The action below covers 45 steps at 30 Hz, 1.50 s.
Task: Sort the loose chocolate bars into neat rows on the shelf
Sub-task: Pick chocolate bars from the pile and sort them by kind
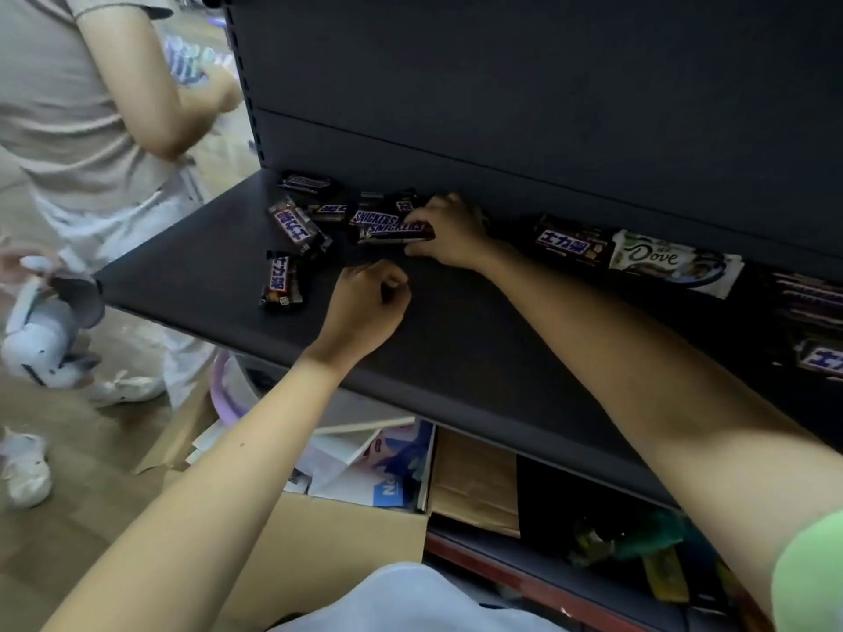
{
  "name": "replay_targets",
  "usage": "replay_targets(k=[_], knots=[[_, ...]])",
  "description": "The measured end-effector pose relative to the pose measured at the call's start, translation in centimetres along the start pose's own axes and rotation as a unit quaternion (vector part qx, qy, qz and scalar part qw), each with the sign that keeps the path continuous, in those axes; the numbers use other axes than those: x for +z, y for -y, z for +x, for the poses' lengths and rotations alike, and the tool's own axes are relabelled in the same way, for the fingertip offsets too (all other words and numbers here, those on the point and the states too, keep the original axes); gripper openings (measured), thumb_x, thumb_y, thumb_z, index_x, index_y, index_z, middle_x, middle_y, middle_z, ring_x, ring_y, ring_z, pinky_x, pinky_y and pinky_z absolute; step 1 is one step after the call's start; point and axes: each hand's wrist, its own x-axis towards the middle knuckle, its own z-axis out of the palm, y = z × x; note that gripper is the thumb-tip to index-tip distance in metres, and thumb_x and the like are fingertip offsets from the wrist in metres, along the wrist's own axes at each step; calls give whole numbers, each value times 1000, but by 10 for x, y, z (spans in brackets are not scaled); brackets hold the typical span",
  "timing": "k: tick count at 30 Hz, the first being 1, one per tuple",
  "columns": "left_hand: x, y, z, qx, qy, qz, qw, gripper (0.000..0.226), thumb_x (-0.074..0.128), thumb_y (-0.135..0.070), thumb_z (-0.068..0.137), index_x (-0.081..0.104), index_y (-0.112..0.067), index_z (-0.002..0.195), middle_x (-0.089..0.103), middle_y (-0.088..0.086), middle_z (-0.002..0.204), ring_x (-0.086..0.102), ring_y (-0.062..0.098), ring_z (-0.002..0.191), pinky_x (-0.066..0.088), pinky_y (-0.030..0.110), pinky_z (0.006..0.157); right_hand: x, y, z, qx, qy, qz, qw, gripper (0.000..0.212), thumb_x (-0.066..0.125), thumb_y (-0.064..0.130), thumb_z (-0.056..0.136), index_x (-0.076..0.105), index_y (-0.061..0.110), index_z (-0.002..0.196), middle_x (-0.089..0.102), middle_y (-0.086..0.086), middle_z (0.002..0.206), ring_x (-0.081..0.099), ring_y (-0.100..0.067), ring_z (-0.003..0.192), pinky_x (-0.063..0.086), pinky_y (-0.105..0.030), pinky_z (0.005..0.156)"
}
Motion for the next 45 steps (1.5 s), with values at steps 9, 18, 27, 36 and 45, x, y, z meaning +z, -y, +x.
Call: replay_targets(k=[9, 18, 27, 36, 45], knots=[[-4, 8, -1, -36, -30, -94, 994, 14, 53, -12, 87, 66, -14, 93, 61, -7, 80, 57, 7, 73, 35, 10, 60, 8, 1, -42, -5, -158, 105, 982, 45, 73, 20, 76, 56, 15, 118, 47, -4, 125, 41, -18, 121, 20, -32, 100], [-7, 14, -1, -98, -43, -224, 969, 15, 53, -15, 89, 65, -25, 88, 61, -22, 82, 54, -19, 73, 38, -3, 66, -6, -17, -97, 14, -295, 225, 929, 43, 78, 6, 69, 59, 0, 107, 52, -10, 111, 46, -7, 100, 29, 4, 87], [-5, 14, -4, -86, -18, -204, 975, 14, 53, -19, 90, 64, -27, 87, 61, -23, 81, 53, -22, 72, 35, -5, 63, -12, -25, -134, 23, -268, 222, 937, 41, 79, 13, 70, 61, 4, 106, 56, -4, 107, 48, -3, 97, 32, 2, 86], [-6, 12, -7, -71, -22, -187, 980, 17, 51, -13, 90, 64, -24, 87, 60, -23, 79, 53, -21, 71, 35, -5, 65, -18, 3, -128, 139, -191, 477, 847, 13, 64, 21, 86, 62, 20, 73, 58, 6, 57, 55, 1, 47, 48, -13, 55], [-11, 6, -8, -66, -10, -234, 970, 19, 44, -25, 95, 62, -23, 90, 62, -14, 82, 56, -8, 72, 41, 9, 68, -20, 5, -121, 146, -138, 548, 812, 13, 63, 24, 86, 62, 20, 74, 58, 8, 52, 55, -2, 50, 48, -24, 61]])
